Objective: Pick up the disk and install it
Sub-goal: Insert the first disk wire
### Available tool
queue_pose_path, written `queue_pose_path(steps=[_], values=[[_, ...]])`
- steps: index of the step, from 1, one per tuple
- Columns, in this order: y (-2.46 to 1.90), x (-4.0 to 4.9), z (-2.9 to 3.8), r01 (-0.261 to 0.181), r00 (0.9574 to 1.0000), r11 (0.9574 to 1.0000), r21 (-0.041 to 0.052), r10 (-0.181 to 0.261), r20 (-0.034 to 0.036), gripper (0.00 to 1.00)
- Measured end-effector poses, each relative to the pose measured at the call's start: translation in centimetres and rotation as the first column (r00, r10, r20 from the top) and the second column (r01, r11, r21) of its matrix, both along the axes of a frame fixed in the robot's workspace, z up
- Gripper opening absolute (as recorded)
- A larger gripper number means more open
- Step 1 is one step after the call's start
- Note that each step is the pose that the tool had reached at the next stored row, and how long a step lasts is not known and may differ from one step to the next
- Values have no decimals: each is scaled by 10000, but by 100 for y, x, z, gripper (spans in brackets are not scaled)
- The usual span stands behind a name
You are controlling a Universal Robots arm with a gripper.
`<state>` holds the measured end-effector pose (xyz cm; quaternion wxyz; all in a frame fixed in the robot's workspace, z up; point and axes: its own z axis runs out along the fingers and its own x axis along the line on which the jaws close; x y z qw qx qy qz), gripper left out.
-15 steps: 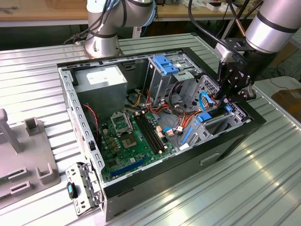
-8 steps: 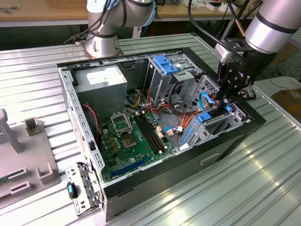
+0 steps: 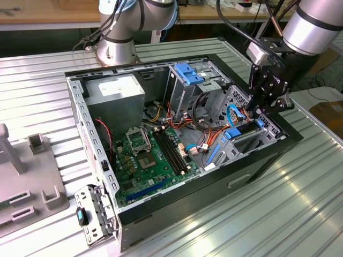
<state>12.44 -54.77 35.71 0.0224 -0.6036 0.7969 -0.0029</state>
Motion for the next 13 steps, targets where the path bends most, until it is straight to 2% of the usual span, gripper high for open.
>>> queue_pose_path(steps=[1,2,5,10,13], values=[[0,0,11,-1,10000,10000,0,1,4,30],[0,-8,14,2,10000,10000,2,-2,40,30],[1,-18,16,0,10000,10000,-3,0,56,30],[-1,-233,15,-8,9996,10000,3,8,265,30],[5,-233,4,-299,9992,9996,5,299,269,30]])
